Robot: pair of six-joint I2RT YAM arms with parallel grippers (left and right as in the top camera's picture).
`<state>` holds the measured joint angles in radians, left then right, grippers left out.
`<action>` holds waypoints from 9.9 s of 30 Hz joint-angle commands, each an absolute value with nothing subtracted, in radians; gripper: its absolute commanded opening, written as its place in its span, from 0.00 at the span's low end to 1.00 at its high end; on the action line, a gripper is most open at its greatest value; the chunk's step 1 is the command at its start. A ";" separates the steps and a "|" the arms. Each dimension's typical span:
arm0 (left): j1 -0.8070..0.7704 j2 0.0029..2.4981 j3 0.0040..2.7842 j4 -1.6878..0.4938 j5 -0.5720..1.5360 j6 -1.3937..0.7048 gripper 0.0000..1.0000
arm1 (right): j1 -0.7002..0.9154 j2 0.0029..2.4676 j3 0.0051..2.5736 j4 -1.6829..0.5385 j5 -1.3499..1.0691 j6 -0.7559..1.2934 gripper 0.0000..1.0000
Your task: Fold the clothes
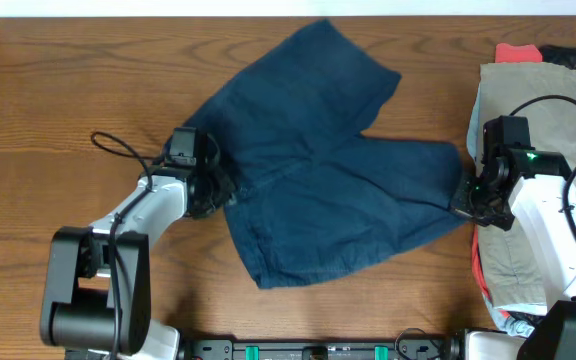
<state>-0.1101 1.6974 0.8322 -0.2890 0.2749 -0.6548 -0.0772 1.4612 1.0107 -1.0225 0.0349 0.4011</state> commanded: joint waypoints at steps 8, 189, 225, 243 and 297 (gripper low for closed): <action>0.030 1.732 1.087 -0.366 0.197 -0.524 0.06 | 0.010 1.449 1.017 -0.941 -0.067 0.411 0.01; 0.051 1.769 0.934 -0.429 0.306 -0.482 0.86 | 0.163 2.132 1.419 -0.857 0.154 0.230 0.18; 0.017 1.827 0.952 -0.440 0.397 -0.385 0.19 | 0.146 1.829 1.419 -0.833 -0.029 0.159 0.48; 0.021 1.443 1.098 -0.922 0.397 -0.385 0.06 | 0.286 1.900 1.396 -0.828 -0.364 0.043 0.01; -0.096 1.337 1.261 -0.997 0.455 -0.366 0.06 | 0.336 1.983 1.255 -0.850 -0.015 0.116 0.01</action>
<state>-0.0486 1.3155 1.2343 -1.0039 0.4530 -0.3679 0.3294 1.9812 1.3064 -0.8837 0.0154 0.1062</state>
